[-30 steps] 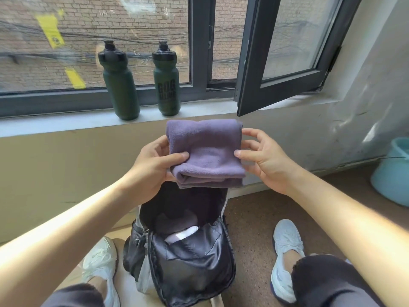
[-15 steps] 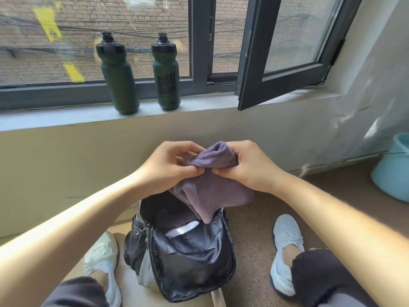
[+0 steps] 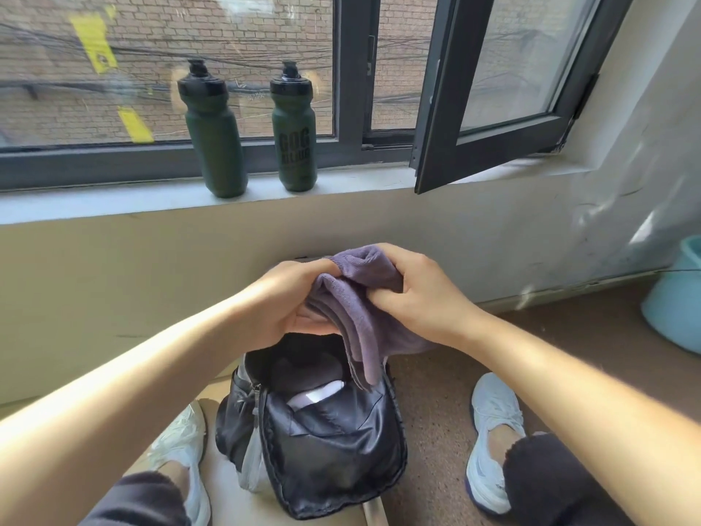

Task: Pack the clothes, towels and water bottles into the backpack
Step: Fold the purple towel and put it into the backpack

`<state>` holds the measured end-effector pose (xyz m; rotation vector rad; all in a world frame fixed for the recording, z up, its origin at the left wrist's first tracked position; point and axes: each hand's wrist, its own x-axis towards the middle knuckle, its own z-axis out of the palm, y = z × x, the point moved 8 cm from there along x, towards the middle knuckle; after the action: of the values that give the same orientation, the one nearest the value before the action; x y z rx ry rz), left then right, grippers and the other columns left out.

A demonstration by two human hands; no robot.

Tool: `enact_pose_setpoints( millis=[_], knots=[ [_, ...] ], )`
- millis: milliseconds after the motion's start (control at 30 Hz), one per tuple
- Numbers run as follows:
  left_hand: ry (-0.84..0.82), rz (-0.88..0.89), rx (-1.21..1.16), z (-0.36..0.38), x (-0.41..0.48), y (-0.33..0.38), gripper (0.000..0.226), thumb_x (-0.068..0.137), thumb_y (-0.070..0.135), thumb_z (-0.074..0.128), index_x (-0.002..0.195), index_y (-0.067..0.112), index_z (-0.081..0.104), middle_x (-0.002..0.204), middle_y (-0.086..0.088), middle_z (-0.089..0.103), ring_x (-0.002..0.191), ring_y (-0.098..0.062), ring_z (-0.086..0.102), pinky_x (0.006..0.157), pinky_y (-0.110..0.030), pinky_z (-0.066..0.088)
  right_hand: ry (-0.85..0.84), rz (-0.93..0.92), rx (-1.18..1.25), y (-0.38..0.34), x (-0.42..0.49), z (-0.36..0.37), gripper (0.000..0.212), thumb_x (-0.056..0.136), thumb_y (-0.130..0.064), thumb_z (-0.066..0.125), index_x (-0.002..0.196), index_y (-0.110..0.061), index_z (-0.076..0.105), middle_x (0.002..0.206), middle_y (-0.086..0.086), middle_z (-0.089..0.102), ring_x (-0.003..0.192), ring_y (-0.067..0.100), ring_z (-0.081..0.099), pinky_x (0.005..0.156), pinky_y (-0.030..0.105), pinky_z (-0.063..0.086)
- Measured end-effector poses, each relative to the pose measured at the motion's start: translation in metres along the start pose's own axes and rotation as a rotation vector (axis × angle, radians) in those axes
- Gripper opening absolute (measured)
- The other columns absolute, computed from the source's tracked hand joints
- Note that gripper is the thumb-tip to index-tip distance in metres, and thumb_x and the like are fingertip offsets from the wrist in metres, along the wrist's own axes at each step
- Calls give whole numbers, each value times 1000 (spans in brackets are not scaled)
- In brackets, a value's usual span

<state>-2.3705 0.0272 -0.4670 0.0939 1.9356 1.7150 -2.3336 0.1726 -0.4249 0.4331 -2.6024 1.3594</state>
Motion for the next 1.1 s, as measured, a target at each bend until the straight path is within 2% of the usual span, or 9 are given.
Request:
enact_pose_setpoints(
  millis=[167,300,433,600,700,800,900,1000,1100],
  knots=[
    [45,8,-138,4,-5,1,21,99,15,50,100,6,69,84,-17,75,65,-24,74,60,-34,63,-211,153,222,1,-7,27,69,80,-21,66,144,-29,41,134,-12,61,124,-3,56,108,26,44],
    [-56,-28,-244,17,-12,3,46,100,34,49,111,-5,71,104,-31,74,71,-32,75,61,-32,63,-186,179,114,5,-11,34,98,74,-30,86,151,-35,26,136,-16,57,122,-5,57,106,26,47],
    [-135,-25,-205,17,-12,7,60,98,54,47,116,0,65,103,-25,66,74,-32,70,70,-36,61,3,227,234,21,-6,21,72,75,-23,89,136,-26,51,121,-8,69,112,5,67,98,31,53],
    [11,241,-133,7,-12,26,29,101,33,55,102,10,72,96,-11,74,73,-21,71,69,-30,55,35,374,786,31,-4,17,34,94,-10,68,128,-5,64,116,15,73,103,25,72,91,35,58],
    [189,347,-42,-4,-10,27,25,90,28,73,111,15,69,102,-4,70,77,-12,69,74,-29,55,75,406,946,26,-3,13,38,98,-21,62,132,-4,61,122,17,71,105,25,71,93,35,59],
    [74,306,-62,10,-4,10,68,71,43,83,130,20,57,120,-5,71,104,-16,74,92,-34,57,84,423,1026,19,-3,15,54,93,-40,61,134,-6,59,123,17,71,111,28,71,95,39,59],
    [-90,325,-71,32,-3,-2,71,76,40,83,136,19,53,124,-3,74,114,-16,72,95,-30,57,124,441,974,22,-4,17,67,86,-53,60,135,-7,59,124,14,72,114,26,70,100,42,55],
    [-75,501,72,36,-7,4,79,79,28,83,146,24,43,128,2,71,119,-12,69,96,-25,55,117,481,961,28,-5,18,66,93,-60,51,131,-6,62,121,14,73,112,27,71,101,43,53],
    [-51,645,240,33,-12,12,92,78,24,87,150,38,30,129,-8,65,116,-17,69,102,-34,56,90,544,928,46,-5,19,70,97,-68,39,130,-12,65,122,12,73,116,28,69,108,48,48]
  ],
)
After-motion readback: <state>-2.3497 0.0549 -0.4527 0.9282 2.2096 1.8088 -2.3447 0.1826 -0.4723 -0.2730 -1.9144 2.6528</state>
